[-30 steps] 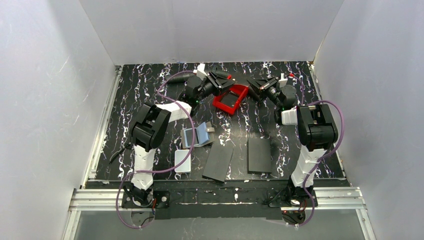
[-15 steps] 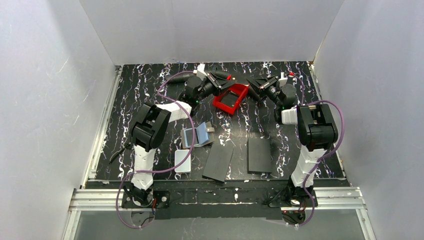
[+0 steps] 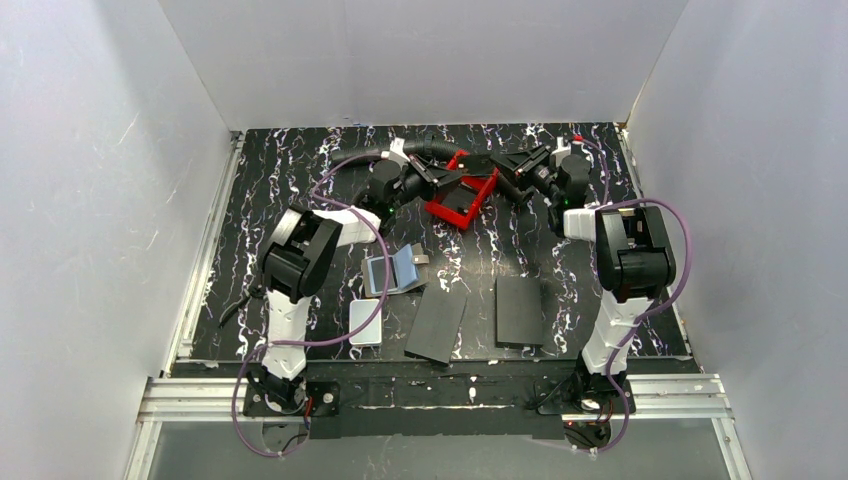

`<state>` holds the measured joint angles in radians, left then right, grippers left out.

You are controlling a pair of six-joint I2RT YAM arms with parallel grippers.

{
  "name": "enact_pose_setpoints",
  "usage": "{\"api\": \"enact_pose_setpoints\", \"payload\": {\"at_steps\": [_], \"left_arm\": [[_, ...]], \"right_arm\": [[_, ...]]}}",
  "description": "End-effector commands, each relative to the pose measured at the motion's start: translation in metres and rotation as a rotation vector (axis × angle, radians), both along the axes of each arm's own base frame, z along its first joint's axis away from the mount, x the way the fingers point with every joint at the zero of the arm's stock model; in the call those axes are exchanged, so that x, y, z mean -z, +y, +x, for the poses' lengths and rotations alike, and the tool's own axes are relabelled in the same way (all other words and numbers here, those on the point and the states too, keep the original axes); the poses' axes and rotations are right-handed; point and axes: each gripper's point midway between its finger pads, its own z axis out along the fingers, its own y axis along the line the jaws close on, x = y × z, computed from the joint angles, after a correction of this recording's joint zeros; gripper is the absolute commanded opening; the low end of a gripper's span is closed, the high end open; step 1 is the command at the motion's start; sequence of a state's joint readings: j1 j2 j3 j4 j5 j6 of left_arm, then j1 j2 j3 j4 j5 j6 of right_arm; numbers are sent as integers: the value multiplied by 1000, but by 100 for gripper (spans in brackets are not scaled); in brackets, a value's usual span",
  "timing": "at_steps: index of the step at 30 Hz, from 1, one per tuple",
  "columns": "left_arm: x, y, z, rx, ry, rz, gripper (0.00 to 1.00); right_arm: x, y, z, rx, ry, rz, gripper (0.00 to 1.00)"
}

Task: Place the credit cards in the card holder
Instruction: Pick up the credit card from the storage box.

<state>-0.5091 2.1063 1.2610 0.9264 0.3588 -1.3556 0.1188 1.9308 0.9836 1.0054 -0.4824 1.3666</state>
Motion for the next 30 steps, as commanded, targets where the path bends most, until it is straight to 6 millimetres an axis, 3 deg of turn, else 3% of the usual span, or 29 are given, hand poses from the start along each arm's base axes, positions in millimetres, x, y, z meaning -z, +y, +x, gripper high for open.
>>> {"api": "enact_pose_setpoints", "payload": {"at_steps": [1, 9, 16, 21, 22, 25, 30], "left_arm": [[1, 15, 8, -46, 24, 5, 0], [16, 14, 14, -55, 61, 29, 0], [24, 27, 9, -73, 46, 92, 0], [17, 39, 3, -58, 17, 130, 0], [15, 41, 2, -55, 12, 140, 0], [10, 43, -6, -31, -5, 173, 0], [-3, 48, -21, 1, -37, 204, 0]], "right_arm": [[-7, 1, 15, -19, -42, -79, 29], [14, -1, 28, -29, 12, -223, 38], [23, 12, 31, -158, -13, -291, 37], [36, -9, 27, -187, -6, -647, 41], [30, -15, 27, -163, -24, -727, 43], [34, -35, 10, -132, 50, -859, 50], [49, -55, -26, -113, 146, -938, 61]]}}
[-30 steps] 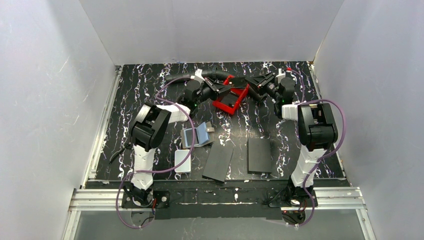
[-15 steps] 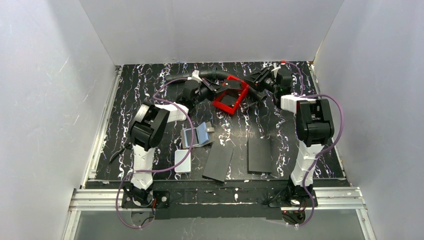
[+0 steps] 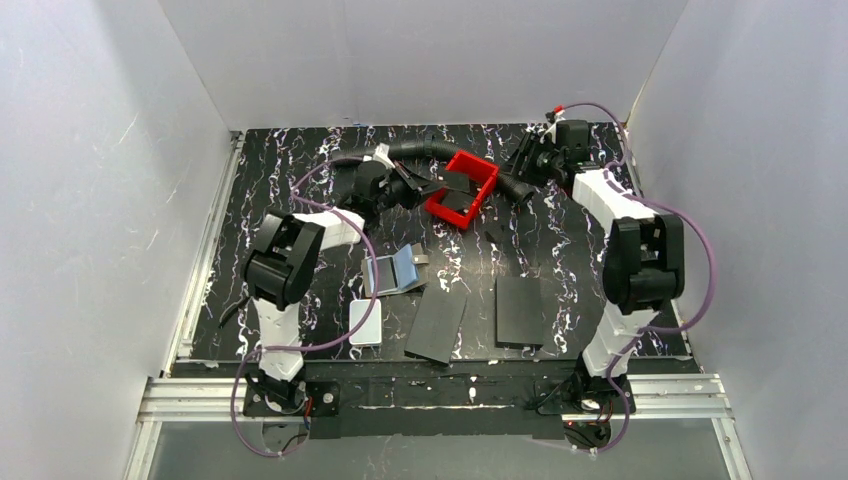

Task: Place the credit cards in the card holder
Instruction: Pick up the credit card from the storage box.

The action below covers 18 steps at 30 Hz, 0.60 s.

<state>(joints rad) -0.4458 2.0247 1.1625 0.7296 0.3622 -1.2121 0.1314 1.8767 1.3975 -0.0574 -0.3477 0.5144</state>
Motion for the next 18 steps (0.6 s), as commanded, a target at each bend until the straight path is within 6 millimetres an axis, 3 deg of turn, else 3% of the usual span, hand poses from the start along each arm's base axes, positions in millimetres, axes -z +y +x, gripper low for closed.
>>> {"api": "enact_pose_setpoints", "payload": {"at_steps": [1, 6, 10, 15, 18], "left_arm": [[-51, 4, -18, 56, -125, 21, 0], [-63, 6, -33, 105, -158, 48, 0], [-77, 6, -49, 195, -185, 22, 0], [-87, 42, -72, 278, -194, 5, 0], [-96, 61, -110, 408, -216, 12, 0]], "right_arm": [[13, -28, -40, 6, 75, -191, 62], [16, -19, -62, -106, 83, -188, 66], [13, 1, -80, -217, 96, -85, 69], [-6, 13, -108, -299, 82, -11, 70], [-37, 36, -131, -415, 19, 132, 73]]}}
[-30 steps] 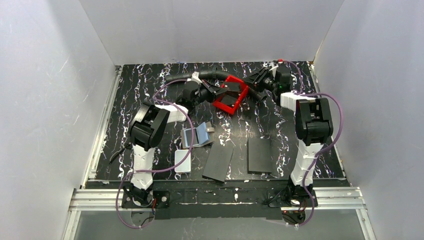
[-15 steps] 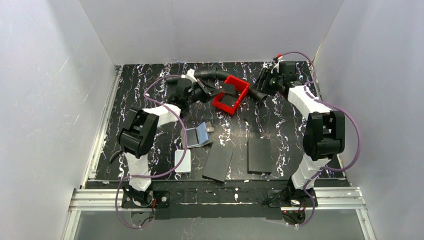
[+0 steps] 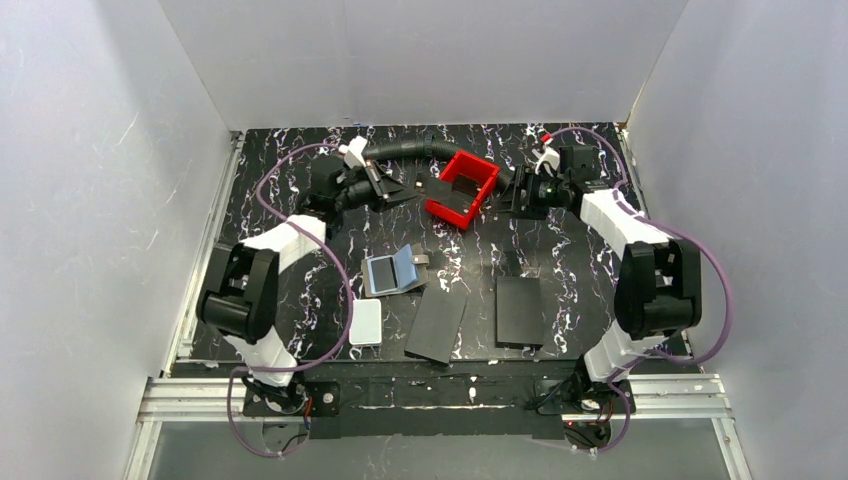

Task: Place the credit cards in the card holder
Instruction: Pick up the credit card from the storage box.

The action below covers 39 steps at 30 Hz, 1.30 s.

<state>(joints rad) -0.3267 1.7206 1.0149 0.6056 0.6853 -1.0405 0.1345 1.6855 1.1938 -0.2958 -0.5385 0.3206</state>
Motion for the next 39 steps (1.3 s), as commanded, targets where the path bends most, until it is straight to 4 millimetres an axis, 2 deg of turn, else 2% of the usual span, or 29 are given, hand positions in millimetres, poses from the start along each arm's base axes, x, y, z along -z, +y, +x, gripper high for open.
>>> {"api": "enact_pose_setpoints", "payload": {"at_steps": [1, 4, 7, 9, 11, 14, 22, 28, 34, 39], "left_arm": [[-30, 15, -57, 216, -83, 8, 0], [-27, 19, -84, 285, -77, 24, 0], [-24, 22, -108, 348, -69, 15, 0], [-23, 24, -121, 382, -67, 6, 0], [-23, 26, -132, 417, -68, -4, 0], [-23, 28, -147, 467, -63, -22, 0], [-14, 31, -169, 532, -40, -42, 0], [-17, 29, -178, 571, -42, -54, 0], [-13, 25, -183, 603, -26, -60, 0], [-10, 23, -185, 621, -20, -62, 0]], "right_arm": [[-68, 33, -27, -178, -138, 202, 75], [-96, 55, -41, -283, -211, 248, 82], [-112, 82, -57, -391, -228, 298, 83], [-114, 100, -72, -470, -212, 326, 83], [-108, 115, -89, -543, -178, 330, 83], [-96, 126, -110, -602, -152, 319, 83], [-80, 139, -136, -651, -94, 361, 79], [-69, 143, -154, -697, -46, 385, 72], [-73, 142, -171, -750, -25, 454, 58], [-83, 140, -181, -772, -24, 498, 52]]}}
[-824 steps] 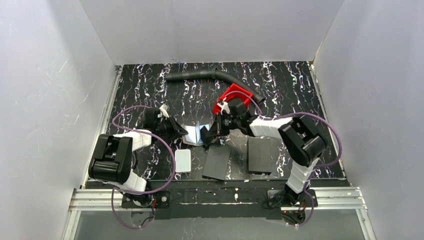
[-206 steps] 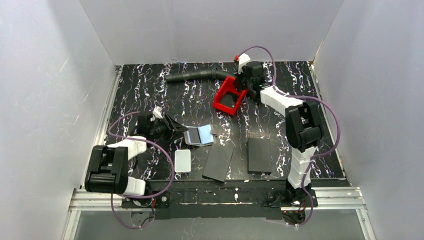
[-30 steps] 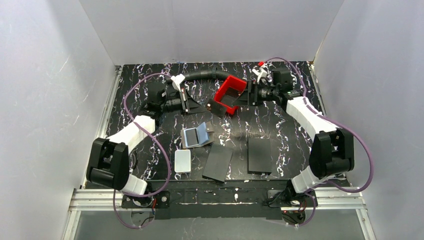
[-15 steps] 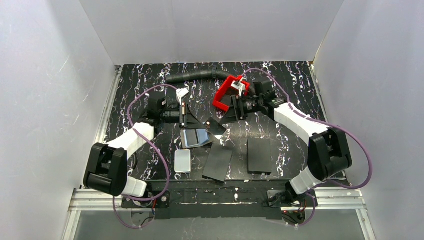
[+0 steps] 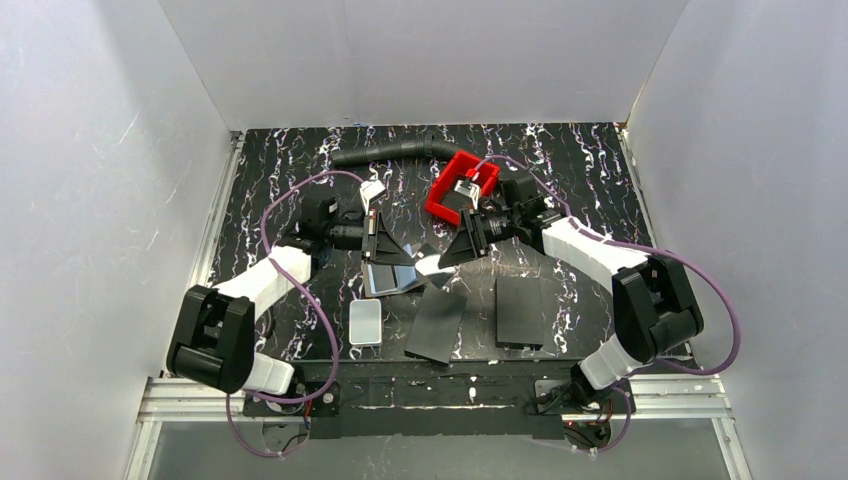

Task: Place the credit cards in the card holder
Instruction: Pick up the credit card from the storage box.

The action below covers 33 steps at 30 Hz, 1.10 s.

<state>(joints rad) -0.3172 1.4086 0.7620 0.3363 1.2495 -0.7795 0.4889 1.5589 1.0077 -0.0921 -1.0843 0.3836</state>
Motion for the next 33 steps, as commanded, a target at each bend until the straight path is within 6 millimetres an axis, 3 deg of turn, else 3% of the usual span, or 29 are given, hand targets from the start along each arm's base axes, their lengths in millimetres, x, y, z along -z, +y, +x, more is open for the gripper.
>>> {"api": "enact_pose_setpoints", "payload": {"at_steps": [1, 2, 4, 5, 6, 9, 12, 18, 23, 29, 33], "left_arm": [[-2, 0, -10, 52, -17, -19, 0], [-2, 0, -10, 50, -17, -17, 0], [-2, -1, -8, 41, -16, -14, 0], [-3, -1, -5, 25, -7, -8, 4], [-4, -2, -2, 10, 14, -3, 16], [-9, -4, 5, -42, 66, 10, 45], [-12, -3, 10, -92, 90, 18, 56], [9, 10, 28, -331, 254, 70, 56], [-10, 19, 41, -496, 148, 34, 53], [-20, 21, 52, -562, 153, -7, 45], [-37, 23, 59, -606, 110, -71, 42]], "right_arm": [[-28, 1, -11, -50, -46, 97, 47], [-28, 0, -12, -48, -43, 97, 41], [-27, 0, -12, -34, -25, 88, 18], [-27, 1, -11, -17, -11, 83, 7], [-28, 3, -7, 6, -16, 93, 1], [-37, 7, 5, 114, 0, 135, 1], [-49, 10, 19, 247, 22, 198, 1], [-61, 13, 47, 477, 105, 323, 1], [-64, 26, 53, 553, 113, 358, 1], [-74, 40, 51, 567, 115, 402, 1], [-79, 45, 47, 562, 134, 441, 1]]}}
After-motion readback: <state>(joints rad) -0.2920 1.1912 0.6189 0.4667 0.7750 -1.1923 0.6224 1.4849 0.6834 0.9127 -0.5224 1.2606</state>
